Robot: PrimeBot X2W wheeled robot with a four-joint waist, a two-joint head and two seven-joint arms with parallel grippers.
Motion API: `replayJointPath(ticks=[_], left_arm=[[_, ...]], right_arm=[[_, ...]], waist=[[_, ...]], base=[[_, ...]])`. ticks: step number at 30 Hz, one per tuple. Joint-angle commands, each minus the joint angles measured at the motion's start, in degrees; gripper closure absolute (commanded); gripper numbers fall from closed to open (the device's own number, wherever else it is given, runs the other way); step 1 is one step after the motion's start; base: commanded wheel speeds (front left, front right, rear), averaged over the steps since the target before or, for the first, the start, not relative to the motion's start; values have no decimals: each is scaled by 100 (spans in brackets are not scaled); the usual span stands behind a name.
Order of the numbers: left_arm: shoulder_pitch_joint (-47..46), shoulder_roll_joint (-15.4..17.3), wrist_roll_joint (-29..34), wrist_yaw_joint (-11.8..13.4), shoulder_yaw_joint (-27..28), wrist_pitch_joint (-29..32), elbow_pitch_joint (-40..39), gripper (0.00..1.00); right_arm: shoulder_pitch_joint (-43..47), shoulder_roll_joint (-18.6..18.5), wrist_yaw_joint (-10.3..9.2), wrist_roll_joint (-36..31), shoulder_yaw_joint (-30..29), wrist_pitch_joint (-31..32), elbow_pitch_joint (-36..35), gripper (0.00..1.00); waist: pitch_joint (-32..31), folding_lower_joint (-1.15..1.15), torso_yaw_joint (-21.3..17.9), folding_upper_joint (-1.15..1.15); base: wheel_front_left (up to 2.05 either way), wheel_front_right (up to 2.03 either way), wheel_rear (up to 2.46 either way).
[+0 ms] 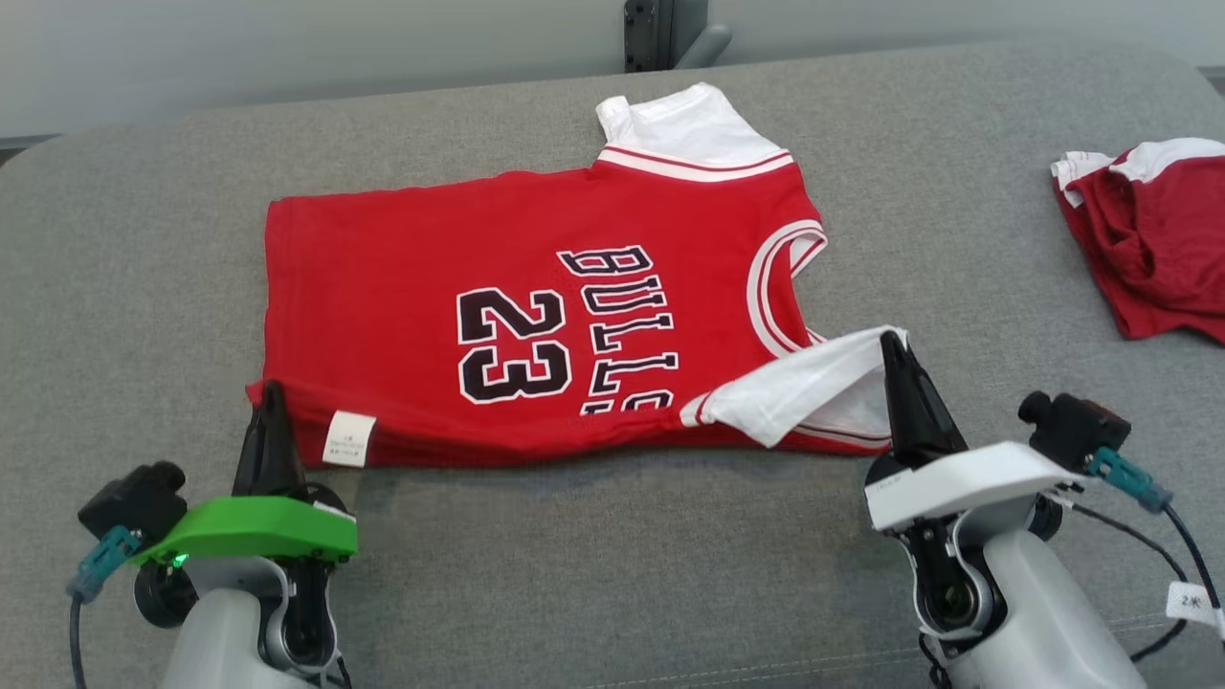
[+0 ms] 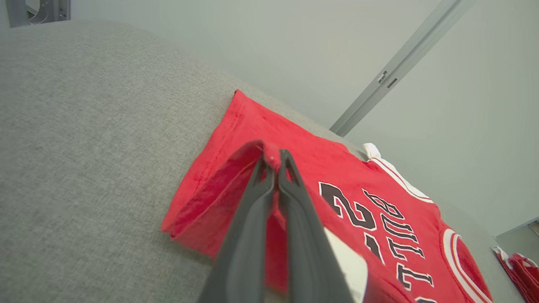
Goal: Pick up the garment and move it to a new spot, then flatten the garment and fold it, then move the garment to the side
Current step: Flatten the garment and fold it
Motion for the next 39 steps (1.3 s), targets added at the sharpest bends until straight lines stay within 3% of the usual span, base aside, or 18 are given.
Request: replayJointPath(ticks=[1,10,22,23,24,25,26,27,33,39], left_arm=[[-223,37,97,-14,26,-12,145,100],[-1078,-2,408,-14,249,-12,972,100],[-1636,-22,726,-14,380,-12,1509,100],[-1679,-22,782,-14,432,-12,1558,100],[-1711,-23,807,-14,460,-12,1593,91],[-1723,-26,813,-14,486,-12,1617,71],[-1720,-28,842,-14,512,-12,1623,23],[-1717,-30,864,-14,536,-12,1606,0],[-1479,-37,906,-14,593,-12,1309,0],[-1050,-37,740,-14,565,-12,952,0]], right_arm=[[-233,-5,1,-30,-13,-39,178,100],[-1439,0,1,85,81,-99,1380,100],[-2109,0,1,265,203,-104,1802,100],[-2146,2,1,324,266,-104,1813,82],[-2185,1,1,385,317,-104,1791,47],[-2214,-4,1,495,348,-103,1766,0],[-2231,-6,1,614,367,-103,1757,0],[-2260,-6,1,673,383,-103,1759,0],[-2425,-3,1,462,332,-103,1749,0],[-2292,-4,1,-165,52,-101,1454,0]], waist=[[258,0,6,57],[634,0,24,57],[815,0,14,57],[823,0,10,57],[828,0,8,57],[829,0,8,57],[827,0,10,57],[823,0,12,57],[759,0,83,57],[631,0,134,57]], base=[[0,0,0],[0,0,0],[0,0,0],[0,0,0],[0,0,0],[0,0,0],[0,0,0],[0,0,0],[0,0,0],[0,0,0]])
